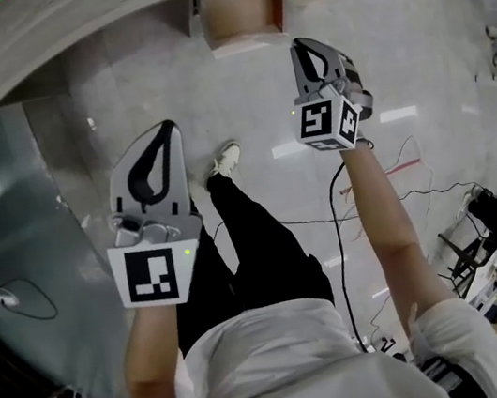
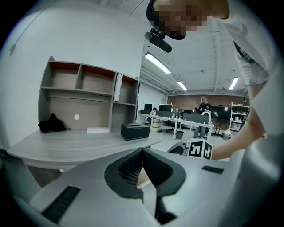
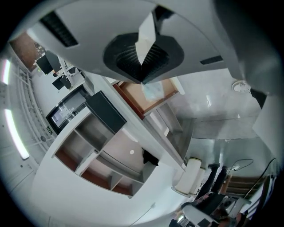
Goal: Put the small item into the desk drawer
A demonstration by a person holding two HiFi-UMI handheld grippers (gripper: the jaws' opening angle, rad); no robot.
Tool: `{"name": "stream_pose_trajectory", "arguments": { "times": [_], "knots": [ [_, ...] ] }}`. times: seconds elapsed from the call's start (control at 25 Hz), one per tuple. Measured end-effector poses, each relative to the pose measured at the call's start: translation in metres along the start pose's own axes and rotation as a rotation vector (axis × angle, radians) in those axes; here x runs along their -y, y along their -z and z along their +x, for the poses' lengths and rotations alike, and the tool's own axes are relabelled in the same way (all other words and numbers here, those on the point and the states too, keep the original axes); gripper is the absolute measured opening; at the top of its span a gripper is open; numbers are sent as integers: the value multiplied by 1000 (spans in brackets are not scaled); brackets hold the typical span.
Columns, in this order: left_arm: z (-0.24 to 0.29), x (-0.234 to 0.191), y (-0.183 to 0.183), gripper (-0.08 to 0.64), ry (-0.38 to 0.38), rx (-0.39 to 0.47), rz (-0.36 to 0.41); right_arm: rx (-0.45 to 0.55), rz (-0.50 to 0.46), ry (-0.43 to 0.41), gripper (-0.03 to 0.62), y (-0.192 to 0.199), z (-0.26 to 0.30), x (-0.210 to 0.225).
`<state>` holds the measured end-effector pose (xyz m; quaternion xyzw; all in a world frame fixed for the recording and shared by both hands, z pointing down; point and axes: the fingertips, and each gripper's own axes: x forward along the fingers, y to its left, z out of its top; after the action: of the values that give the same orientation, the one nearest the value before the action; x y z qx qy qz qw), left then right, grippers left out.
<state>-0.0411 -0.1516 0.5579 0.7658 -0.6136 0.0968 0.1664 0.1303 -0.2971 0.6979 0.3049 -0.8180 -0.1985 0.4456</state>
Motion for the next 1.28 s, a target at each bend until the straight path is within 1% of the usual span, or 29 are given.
{"name": "stream_pose_trajectory", "arguments": {
  "times": [0.32,0.56,0.84,1.28],
  "knots": [
    [9,-10,27,18,-26,-30,-15,-57,-77,-30,23,32,46,-21],
    [16,-15,34,18,-32,-62,-10,-103,-69,-45,23,46,71,-32],
    [25,-20,38,18,-44,-75,-23,-147,-148,-140,25,61,104,-60],
    [15,-41,45,18,-77,-86,-47,-191,-191,-204,25,60,125,-83]
  ]
}}
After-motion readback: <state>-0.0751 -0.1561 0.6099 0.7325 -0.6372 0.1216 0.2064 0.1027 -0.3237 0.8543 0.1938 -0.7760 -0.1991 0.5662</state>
